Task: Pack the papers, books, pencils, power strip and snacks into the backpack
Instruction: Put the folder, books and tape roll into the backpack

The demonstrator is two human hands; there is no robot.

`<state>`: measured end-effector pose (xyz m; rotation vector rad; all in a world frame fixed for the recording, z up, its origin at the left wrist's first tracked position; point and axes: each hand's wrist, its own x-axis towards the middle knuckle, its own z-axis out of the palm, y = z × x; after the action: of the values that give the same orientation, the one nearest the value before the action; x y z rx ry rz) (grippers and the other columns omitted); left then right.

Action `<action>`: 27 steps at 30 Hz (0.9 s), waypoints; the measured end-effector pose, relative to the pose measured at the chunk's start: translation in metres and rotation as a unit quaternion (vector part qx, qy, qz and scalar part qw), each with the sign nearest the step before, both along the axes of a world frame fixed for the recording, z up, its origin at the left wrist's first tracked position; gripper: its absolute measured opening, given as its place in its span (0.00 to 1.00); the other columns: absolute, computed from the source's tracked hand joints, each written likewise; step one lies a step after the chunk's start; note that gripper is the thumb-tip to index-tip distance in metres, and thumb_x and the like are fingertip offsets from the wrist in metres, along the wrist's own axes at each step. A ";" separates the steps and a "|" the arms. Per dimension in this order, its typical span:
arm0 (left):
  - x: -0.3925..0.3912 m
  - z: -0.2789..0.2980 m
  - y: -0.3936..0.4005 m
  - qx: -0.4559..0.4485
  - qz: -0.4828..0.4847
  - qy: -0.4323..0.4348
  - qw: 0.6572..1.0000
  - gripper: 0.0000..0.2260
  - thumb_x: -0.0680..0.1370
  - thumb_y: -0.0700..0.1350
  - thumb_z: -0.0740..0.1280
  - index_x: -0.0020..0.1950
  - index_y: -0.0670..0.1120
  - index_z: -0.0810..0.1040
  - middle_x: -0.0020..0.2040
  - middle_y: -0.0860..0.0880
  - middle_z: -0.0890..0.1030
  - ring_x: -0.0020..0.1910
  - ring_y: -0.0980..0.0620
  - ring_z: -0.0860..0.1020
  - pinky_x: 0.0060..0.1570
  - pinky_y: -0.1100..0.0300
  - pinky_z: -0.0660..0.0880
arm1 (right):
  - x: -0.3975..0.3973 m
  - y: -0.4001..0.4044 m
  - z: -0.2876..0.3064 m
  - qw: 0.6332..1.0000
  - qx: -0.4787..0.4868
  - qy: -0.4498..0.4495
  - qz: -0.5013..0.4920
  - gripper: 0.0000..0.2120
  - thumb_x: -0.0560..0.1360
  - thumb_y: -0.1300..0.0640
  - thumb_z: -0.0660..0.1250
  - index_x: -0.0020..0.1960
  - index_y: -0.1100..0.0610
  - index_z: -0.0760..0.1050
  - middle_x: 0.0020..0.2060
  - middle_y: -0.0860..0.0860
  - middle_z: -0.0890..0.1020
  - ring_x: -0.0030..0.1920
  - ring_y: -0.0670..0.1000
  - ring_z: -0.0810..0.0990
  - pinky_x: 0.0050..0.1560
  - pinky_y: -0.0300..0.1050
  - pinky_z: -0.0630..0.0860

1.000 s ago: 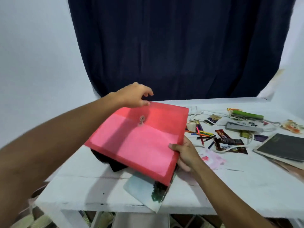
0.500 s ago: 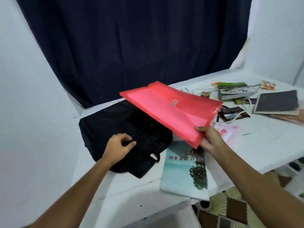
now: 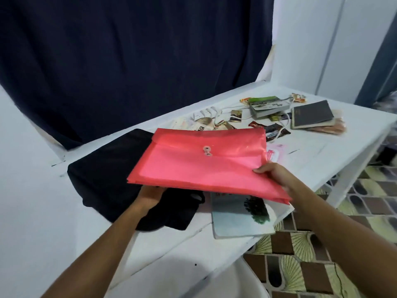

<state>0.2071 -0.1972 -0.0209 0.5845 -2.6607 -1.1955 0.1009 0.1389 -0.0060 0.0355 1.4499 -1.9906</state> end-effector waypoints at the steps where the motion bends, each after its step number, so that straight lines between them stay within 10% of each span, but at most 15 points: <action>1: 0.002 0.011 -0.006 0.117 0.033 0.021 0.992 0.14 0.82 0.37 0.59 0.48 0.43 0.84 0.45 0.49 0.83 0.48 0.50 0.74 0.46 0.65 0.73 | 0.000 0.006 0.003 1.000 0.023 0.007 0.008 0.16 0.70 0.66 0.63 0.58 0.61 0.73 0.37 0.56 0.82 0.33 0.55 0.82 0.30 0.43 0.79; 3: 0.002 0.031 -0.019 0.255 0.101 0.037 0.961 0.21 0.81 0.35 0.58 0.34 0.45 0.85 0.30 0.53 0.82 0.35 0.54 0.74 0.33 0.70 0.73 | -0.001 0.018 0.009 0.998 0.056 0.019 0.020 0.23 0.64 0.64 0.68 0.60 0.61 0.71 0.34 0.55 0.80 0.30 0.54 0.81 0.30 0.43 0.78; 5: -0.007 0.046 -0.035 0.242 0.169 0.047 0.954 0.10 0.81 0.38 0.61 0.49 0.38 0.83 0.43 0.43 0.84 0.37 0.52 0.77 0.41 0.65 0.74 | -0.005 0.027 0.010 0.995 0.091 0.019 0.028 0.33 0.57 0.63 0.73 0.61 0.61 0.70 0.34 0.55 0.79 0.29 0.54 0.79 0.29 0.43 0.77; 8: -0.017 0.057 -0.055 0.104 0.230 0.099 0.963 0.12 0.81 0.37 0.60 0.62 0.37 0.77 0.58 0.39 0.79 0.52 0.46 0.75 0.52 0.58 0.70 | -0.008 0.031 0.016 0.994 0.102 0.011 0.033 0.26 0.61 0.65 0.72 0.57 0.63 0.70 0.35 0.57 0.77 0.28 0.56 0.80 0.27 0.44 0.78; 13: -0.006 0.065 -0.054 -0.150 0.081 0.217 0.961 0.10 0.81 0.48 0.63 0.53 0.42 0.68 0.38 0.45 0.76 0.38 0.45 0.74 0.44 0.49 0.72 | -0.015 0.022 0.031 0.982 0.183 0.043 0.032 0.07 0.71 0.68 0.63 0.50 0.64 0.74 0.35 0.57 0.79 0.29 0.56 0.80 0.28 0.42 0.77; 16: -0.005 0.067 -0.053 -0.240 -0.039 0.194 0.950 0.18 0.73 0.54 0.72 0.49 0.45 0.69 0.44 0.48 0.73 0.40 0.49 0.72 0.43 0.52 0.70 | -0.019 0.021 0.040 0.966 0.248 0.064 0.031 0.05 0.68 0.66 0.65 0.43 0.63 0.76 0.36 0.58 0.78 0.31 0.55 0.78 0.34 0.45 0.75; 23: -0.017 0.052 -0.068 -0.537 -0.097 0.228 0.806 0.21 0.68 0.38 0.76 0.58 0.45 0.75 0.57 0.39 0.71 0.47 0.38 0.75 0.38 0.45 0.77 | -0.029 0.030 0.051 0.954 0.287 0.083 0.042 0.10 0.58 0.62 0.68 0.40 0.63 0.76 0.33 0.58 0.77 0.28 0.55 0.76 0.32 0.44 0.73; 27: -0.023 0.044 -0.064 -0.696 -0.125 0.162 0.688 0.08 0.64 0.35 0.72 0.41 0.43 0.81 0.44 0.41 0.76 0.44 0.40 0.72 0.42 0.48 0.64 | -0.038 0.024 0.049 0.948 0.301 0.099 0.039 0.03 0.68 0.67 0.65 0.42 0.62 0.75 0.32 0.57 0.79 0.26 0.53 0.78 0.29 0.42 0.74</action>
<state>0.1837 -0.2611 0.0234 -0.2672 -2.4117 0.8086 0.0628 0.1631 0.0431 0.0436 2.1100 -1.4524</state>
